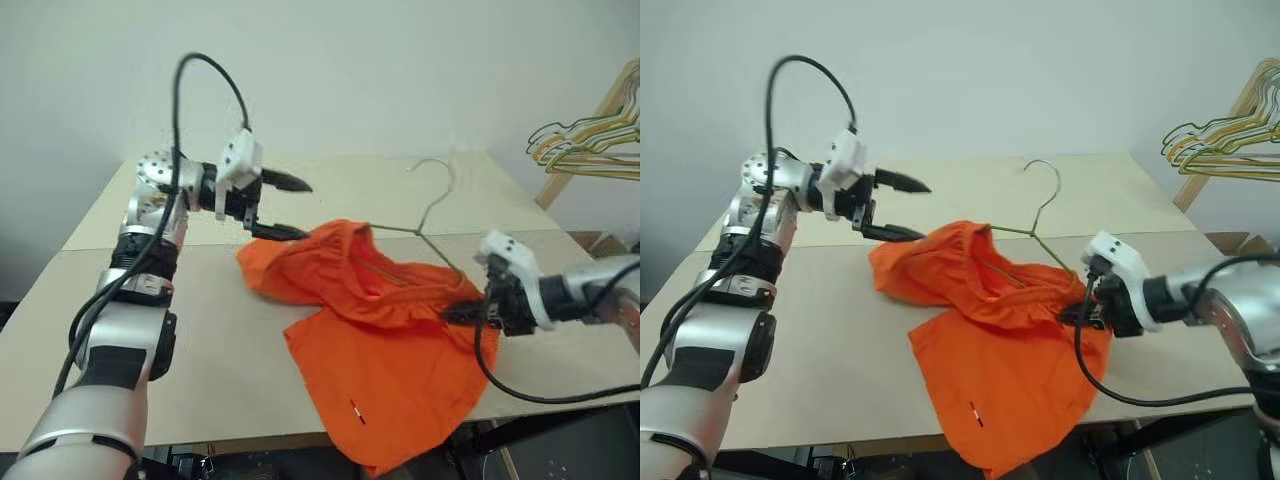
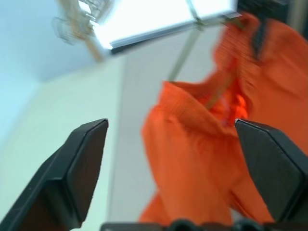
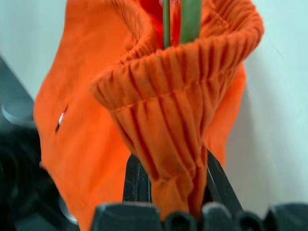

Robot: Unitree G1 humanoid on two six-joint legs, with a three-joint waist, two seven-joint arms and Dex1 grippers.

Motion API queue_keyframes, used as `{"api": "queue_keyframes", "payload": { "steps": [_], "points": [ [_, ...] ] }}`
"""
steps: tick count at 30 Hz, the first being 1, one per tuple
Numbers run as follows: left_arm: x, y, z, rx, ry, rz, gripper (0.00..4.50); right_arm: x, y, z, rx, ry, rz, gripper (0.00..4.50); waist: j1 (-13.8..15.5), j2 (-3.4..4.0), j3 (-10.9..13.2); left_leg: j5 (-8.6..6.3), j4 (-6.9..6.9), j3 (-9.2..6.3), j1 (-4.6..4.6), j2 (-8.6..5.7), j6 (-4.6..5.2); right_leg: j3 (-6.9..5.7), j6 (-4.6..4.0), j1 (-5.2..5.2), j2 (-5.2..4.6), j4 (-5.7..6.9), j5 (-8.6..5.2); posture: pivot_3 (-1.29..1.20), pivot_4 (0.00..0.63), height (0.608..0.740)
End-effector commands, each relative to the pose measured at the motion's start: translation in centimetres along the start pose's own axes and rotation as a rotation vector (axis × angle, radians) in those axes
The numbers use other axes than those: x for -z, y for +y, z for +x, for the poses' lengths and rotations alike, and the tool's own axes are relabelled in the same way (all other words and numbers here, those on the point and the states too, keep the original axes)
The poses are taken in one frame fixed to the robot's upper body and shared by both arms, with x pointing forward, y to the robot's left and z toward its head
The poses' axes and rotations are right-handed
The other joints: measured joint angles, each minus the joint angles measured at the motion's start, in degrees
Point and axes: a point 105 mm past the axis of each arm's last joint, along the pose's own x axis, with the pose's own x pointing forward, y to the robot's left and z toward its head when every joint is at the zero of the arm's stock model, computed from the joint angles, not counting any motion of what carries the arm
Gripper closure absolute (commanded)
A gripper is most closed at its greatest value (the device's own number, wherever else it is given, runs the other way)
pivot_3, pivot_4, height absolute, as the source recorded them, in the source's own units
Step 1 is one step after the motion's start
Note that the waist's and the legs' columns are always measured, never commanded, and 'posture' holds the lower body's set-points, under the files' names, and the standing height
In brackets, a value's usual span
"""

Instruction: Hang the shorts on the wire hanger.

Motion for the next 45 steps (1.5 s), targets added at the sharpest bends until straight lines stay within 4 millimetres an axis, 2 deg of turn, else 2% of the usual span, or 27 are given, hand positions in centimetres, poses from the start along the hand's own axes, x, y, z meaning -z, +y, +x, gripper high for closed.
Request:
{"api": "queue_keyframes", "payload": {
  "steps": [1, 5, 11, 15, 18, 22, 30, 35, 38, 42, 45],
  "points": [
    [-3.9, 1.1, -0.3, -0.162, -0.205, -0.056, 0.03, 0.1, -0.1, -2.5, 0.163, -0.128, 0.062, 4.5, -0.08, 0.01, -0.01, 0.0, 0.02, -0.01, 0.02, 0.0, 0.0, 0.02, 0.0, 0.01, 0.0, 0.05, 0.0, -0.27, 0.0, 0.74],
    [-7.2, -0.8, 0.8, -0.172, -0.419, -0.231, 0.03, 1.9, -0.7, -4.1, 0.343, -0.227, 0.132, 4.5, -0.08, 0.02, -0.05, -0.02, 0.02, -0.16, 0.0, 0.01, 0.01, 0.13, 0.04, 0.0, -0.05, 0.24, 0.02, -0.31, 0.0, 0.74],
    [-9.9, -3.8, 3.1, -0.151, -0.509, -0.396, 0.03, 5.0, -0.5, -6.9, 0.54, -0.309, 0.23, 4.5, -1.04, 0.12, -0.13, -0.01, -0.01, -0.37, 0.05, -0.06, -0.01, 0.36, 0.05, 0.09, -0.02, 0.29, 0.02, -0.38, 0.0, 0.74],
    [-10.8, -5.6, 3.9, -0.066, -0.488, -0.408, 0.03, 6.5, -0.7, -8.7, 0.678, -0.335, 0.297, 4.5, -3.23, 0.55, -0.41, -0.15, -0.12, -0.34, 0.27, -0.09, 0.24, 0.62, 0.11, 0.34, 0.11, 0.04, -0.02, -0.41, 0.0, 0.74],
    [-11.1, -5.9, 4.0, -0.046, -0.484, -0.417, 0.03, 7.4, -1.8, -10.4, 0.814, -0.353, 0.364, 4.5, -4.75, 0.63, -0.45, -0.18, -0.56, -0.3, 1.12, -0.07, 0.29, 0.83, 0.12, 1.21, 0.31, -0.75, -0.07, -0.42, 0.0, 0.74],
    [-11.1, -6.0, 4.0, -0.03, -0.471, -0.393, 0.03, 8.0, -3.8, -13.0, 0.999, -0.394, 0.461, 4.5, -6.93, 0.79, -0.56, -0.21, -0.8, -0.25, 1.81, 0.15, 0.27, 1.36, 0.03, 2.12, 0.92, -1.55, -0.14, -0.43, 0.0, 0.74],
    [-10.9, -6.1, 3.8, -0.018, -0.464, -0.355, 0.03, 7.1, -7.4, -16.7, 1.21, -0.525, 0.664, 4.5, -9.87, 1.03, -0.7, -0.19, -1.17, 0.05, 2.01, 0.14, 0.26, 2.02, 0.03, 2.17, 1.09, -1.65, -0.14, -0.4, 0.0, 0.74],
    [-11.1, -6.2, 3.8, -0.021, -0.468, -0.324, 0.03, 6.6, -9.5, -17.8, 1.248, -0.526, 0.788, 4.5, -10.13, 1.02, -0.69, -0.18, -1.22, 0.11, 2.04, 0.12, 0.26, 2.32, 0.05, 2.19, 1.16, -1.76, -0.15, -0.4, 0.0, 0.74],
    [-11.2, -6.1, 3.7, -0.026, -0.475, -0.305, 0.03, 5.7, -10.7, -18.4, 1.259, -0.528, 0.848, 4.5, -10.24, 1.02, -0.67, -0.18, -1.3, 0.31, 2.04, 0.09, 0.27, 2.66, 0.12, 2.2, 1.2, -1.8, -0.16, -0.39, 0.0, 0.74],
    [-11.3, -6.0, 3.6, -0.036, -0.478, -0.298, 0.03, 3.5, -11.9, -19.2, 1.237, -0.561, 0.884, 4.5, -10.32, 1.05, -0.66, -0.18, -1.52, 0.55, 2.12, 0.08, 0.26, 2.96, 0.15, 2.26, 1.25, -1.86, -0.18, -0.38, 0.0, 0.74],
    [-11.3, -6.1, 3.5, -0.043, -0.477, -0.289, 0.03, 3.2, -13.0, -20.0, 1.25, -0.555, 0.968, 4.5, -10.18, 1.04, -0.64, -0.16, -1.57, 0.56, 2.13, 0.09, 0.22, 3.01, 0.16, 2.26, 1.29, -1.89, -0.18, -0.38, 0.0, 0.74]
  ]
}}
